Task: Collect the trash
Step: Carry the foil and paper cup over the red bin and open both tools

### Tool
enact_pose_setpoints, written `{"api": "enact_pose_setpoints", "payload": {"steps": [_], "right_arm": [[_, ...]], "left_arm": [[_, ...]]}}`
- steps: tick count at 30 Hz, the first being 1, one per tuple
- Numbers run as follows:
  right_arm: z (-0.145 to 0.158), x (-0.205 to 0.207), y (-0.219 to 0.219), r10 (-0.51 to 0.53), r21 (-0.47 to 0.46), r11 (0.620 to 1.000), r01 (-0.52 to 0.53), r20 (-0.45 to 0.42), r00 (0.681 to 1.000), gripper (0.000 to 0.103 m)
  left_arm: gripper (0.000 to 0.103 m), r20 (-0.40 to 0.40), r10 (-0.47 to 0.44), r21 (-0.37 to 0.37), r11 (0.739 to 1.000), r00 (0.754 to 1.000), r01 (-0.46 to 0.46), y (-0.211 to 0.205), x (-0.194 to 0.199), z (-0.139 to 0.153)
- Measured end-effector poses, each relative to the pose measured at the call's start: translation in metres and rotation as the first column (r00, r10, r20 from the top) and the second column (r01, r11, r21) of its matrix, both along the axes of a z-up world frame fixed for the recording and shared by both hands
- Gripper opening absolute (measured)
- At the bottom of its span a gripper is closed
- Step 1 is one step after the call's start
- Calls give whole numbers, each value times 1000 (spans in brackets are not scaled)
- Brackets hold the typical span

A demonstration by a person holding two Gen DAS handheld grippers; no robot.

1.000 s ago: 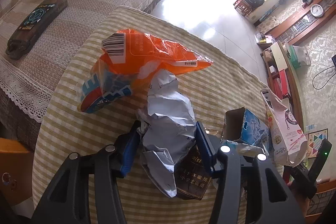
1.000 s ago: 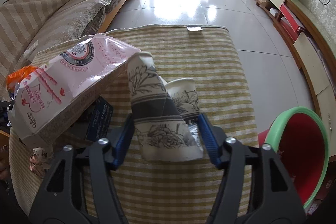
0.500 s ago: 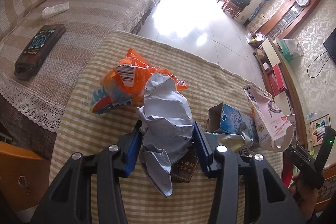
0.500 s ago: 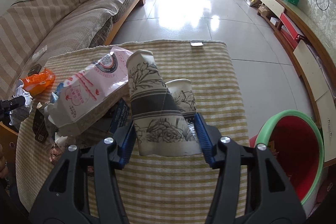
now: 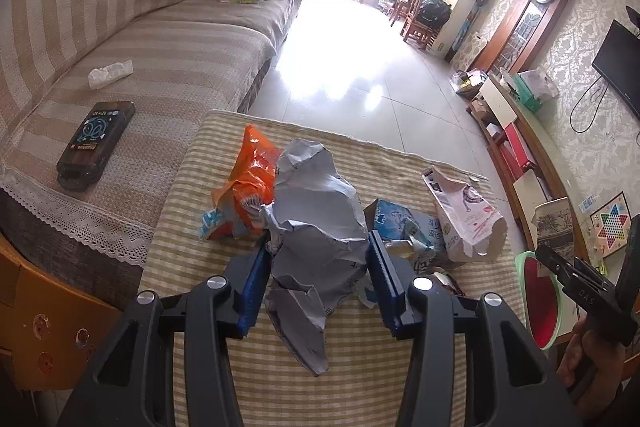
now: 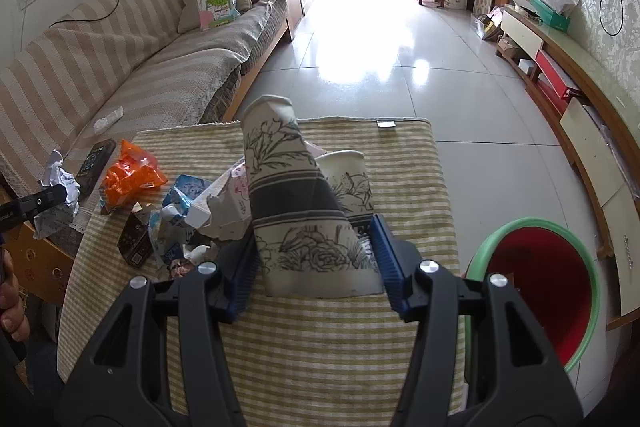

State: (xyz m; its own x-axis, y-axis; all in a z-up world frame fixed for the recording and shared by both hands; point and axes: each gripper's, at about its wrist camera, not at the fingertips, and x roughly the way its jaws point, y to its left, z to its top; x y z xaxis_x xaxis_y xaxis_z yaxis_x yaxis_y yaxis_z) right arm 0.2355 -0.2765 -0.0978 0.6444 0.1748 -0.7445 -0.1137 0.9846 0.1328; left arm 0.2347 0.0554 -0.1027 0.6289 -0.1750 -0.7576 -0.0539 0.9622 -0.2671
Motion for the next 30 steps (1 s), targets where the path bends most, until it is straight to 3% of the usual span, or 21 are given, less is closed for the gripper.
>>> {"api": "enact_pose_setpoints", "payload": {"steps": [17, 30], "right_arm": [[48, -41, -28, -47, 58, 997, 42, 92, 995, 52], [59, -60, -105, -175, 77, 983, 167, 119, 977, 52]], "left_arm": [[44, 87, -144, -6, 989, 986, 145, -72, -27, 49], [44, 104, -319, -7, 947, 942, 321, -173, -17, 58]]}}
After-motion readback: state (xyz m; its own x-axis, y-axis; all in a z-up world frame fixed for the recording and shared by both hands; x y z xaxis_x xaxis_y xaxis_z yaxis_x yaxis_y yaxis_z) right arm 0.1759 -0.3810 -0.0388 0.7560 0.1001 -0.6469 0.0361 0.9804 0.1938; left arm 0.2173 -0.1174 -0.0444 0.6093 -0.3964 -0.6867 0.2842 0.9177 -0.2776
